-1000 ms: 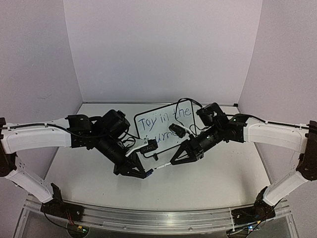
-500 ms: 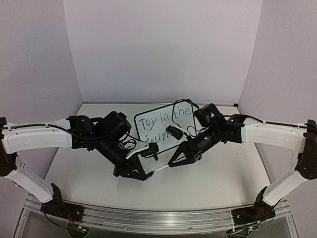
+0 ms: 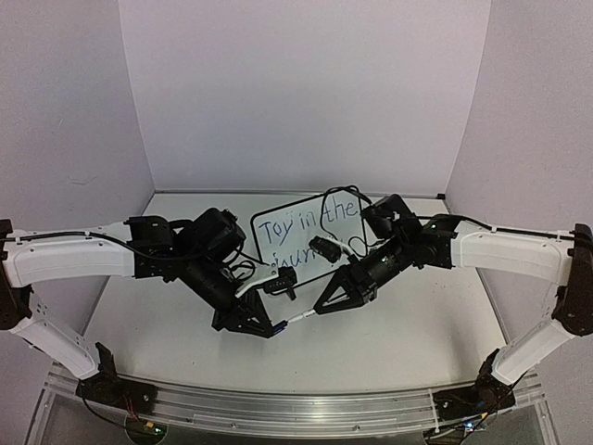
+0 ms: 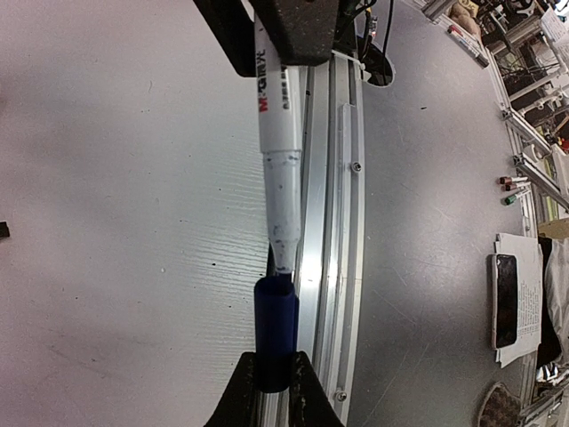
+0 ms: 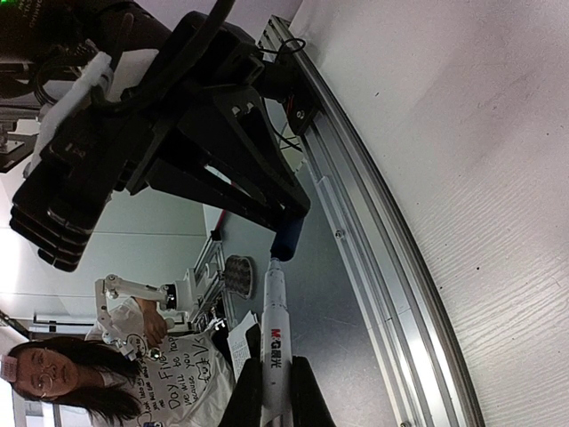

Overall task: Write a sentence on the whiteboard
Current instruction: Insert the whiteboard marker without the cap into the pen cap.

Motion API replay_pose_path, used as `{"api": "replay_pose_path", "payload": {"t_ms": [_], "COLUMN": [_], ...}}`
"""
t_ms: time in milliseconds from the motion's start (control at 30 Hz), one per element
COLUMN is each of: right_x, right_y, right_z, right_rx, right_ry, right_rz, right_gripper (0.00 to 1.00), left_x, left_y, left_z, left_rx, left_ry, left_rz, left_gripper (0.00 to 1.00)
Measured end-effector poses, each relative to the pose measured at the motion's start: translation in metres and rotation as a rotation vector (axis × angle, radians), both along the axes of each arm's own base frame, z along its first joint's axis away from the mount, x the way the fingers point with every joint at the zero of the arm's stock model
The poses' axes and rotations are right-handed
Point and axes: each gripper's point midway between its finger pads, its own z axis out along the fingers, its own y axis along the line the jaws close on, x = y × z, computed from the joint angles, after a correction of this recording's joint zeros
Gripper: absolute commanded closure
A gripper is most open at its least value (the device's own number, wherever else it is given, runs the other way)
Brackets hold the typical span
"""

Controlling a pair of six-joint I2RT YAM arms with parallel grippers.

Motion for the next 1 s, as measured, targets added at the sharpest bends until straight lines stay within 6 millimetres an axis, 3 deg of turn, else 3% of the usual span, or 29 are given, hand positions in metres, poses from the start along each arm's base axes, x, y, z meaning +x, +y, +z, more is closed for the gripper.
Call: {"api": "replay_pose_path", "payload": {"t_ms": [1000], "right_x": [-0.0004], "right_y": [0.0017], "right_z": [-0.0023], "right_rx": [-0.012], "right_ry": [-0.009], "right_rz": [-0.008], "right_gripper": [1.00], "left_x": [-0.0016], "left_y": [0.0014], "left_z": [0.0032], "left_rx": [-0.006], "left_ry": [-0.003], "left_rz": [-0.003], "left_gripper": [1.00]}}
